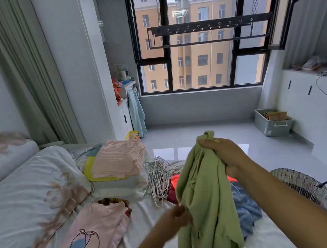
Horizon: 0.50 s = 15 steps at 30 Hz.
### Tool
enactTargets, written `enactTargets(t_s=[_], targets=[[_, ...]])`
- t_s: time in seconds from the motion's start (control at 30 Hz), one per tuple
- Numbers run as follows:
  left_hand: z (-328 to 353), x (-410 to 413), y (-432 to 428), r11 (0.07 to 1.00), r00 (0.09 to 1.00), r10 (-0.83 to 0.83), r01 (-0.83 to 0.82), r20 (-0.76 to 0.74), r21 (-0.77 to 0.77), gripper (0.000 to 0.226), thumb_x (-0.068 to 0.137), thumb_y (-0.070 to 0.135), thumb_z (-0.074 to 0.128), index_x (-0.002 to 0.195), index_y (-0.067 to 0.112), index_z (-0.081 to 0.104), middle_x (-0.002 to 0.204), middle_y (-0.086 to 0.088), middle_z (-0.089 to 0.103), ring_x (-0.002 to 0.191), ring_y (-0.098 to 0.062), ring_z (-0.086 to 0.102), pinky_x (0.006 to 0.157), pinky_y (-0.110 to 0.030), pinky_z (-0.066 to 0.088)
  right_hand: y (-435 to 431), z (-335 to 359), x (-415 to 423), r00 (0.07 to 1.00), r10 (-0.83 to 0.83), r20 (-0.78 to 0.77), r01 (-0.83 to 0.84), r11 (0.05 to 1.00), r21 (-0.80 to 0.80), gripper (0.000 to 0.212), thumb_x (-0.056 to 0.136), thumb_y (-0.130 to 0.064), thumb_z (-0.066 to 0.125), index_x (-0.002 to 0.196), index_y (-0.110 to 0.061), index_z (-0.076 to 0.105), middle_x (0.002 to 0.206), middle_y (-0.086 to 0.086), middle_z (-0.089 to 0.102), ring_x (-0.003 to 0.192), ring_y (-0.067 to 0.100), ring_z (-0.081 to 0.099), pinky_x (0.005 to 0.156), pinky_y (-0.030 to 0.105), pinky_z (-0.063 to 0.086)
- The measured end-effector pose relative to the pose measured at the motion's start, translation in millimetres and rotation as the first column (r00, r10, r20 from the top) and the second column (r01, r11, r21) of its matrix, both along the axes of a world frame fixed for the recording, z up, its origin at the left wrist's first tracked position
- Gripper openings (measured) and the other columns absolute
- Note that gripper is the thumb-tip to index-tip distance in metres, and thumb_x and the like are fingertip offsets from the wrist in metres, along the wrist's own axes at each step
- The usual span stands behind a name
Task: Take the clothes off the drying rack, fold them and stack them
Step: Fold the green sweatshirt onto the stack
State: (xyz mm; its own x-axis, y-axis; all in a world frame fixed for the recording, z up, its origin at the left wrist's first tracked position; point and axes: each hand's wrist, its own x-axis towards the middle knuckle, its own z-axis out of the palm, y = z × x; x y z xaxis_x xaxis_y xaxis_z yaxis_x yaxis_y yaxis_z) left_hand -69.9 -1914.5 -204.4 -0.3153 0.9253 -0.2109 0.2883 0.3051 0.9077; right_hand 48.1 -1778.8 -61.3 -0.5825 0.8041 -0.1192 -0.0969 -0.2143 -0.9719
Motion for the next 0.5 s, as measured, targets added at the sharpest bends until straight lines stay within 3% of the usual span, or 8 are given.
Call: enactTargets(t_s=[0.07,0.17,0.33,0.43,0.5], targets=[[-20,13,2,0.995,0.995,0.048,-0.055,0.082,0.085,0.009,0.088,0.013,0.058,0.086,0.021,0.052,0.07,0.013,0.058,0.06,0.006,0.051,0.057,-0.006,0.037,1,0,-2,1.0,0.025,0.006,-0.025,1.0,-0.017,0.006,0.082,-0.013,0.067,0.082,-0.007,0.067,0.072,0.011,0.069,0.061,0.022,0.064,0.064,0.032,0.056],[-13,3,12,0.991,0.985,0.092,-0.105,0.142,0.085,0.007,0.093,0.017,0.05,0.09,0.014,0.056,0.068,0.009,0.06,0.056,0.002,0.052,0.055,-0.01,0.038,7,3,3,0.999,0.033,-0.018,-0.033,0.999,-0.042,0.008,0.083,-0.015,0.066,0.085,-0.007,0.067,0.077,0.012,0.07,0.063,0.021,0.065,0.064,0.03,0.057],[16,-2,31,0.975,0.98,0.051,-0.091,0.194,0.204,0.016,0.097,0.026,0.048,0.109,0.023,0.058,0.09,0.012,0.062,0.075,0.006,0.059,0.069,-0.01,0.045,12,9,16,0.995,0.084,-0.06,-0.09,0.991,-0.099,0.017,0.086,-0.016,0.06,0.093,-0.001,0.065,0.078,0.013,0.07,0.065,0.022,0.066,0.061,0.03,0.058],[27,-5,40,0.981,0.988,-0.013,-0.017,0.151,0.191,0.034,0.077,0.048,0.059,0.098,0.022,0.065,0.089,0.004,0.066,0.078,-0.007,0.06,0.07,-0.022,0.046,13,12,23,0.991,0.113,-0.068,-0.118,0.989,-0.087,0.024,0.082,-0.018,0.062,0.097,0.0,0.064,0.084,0.014,0.07,0.072,0.023,0.066,0.066,0.032,0.057],[30,-10,45,0.983,0.986,-0.066,0.038,0.155,0.181,0.038,0.072,0.051,0.064,0.092,0.019,0.066,0.083,-0.001,0.066,0.073,-0.015,0.059,0.066,-0.03,0.043,18,13,31,0.992,0.1,-0.08,-0.107,0.991,-0.083,0.033,0.074,-0.021,0.065,0.1,0.0,0.064,0.087,0.015,0.07,0.074,0.024,0.067,0.068,0.032,0.058]])
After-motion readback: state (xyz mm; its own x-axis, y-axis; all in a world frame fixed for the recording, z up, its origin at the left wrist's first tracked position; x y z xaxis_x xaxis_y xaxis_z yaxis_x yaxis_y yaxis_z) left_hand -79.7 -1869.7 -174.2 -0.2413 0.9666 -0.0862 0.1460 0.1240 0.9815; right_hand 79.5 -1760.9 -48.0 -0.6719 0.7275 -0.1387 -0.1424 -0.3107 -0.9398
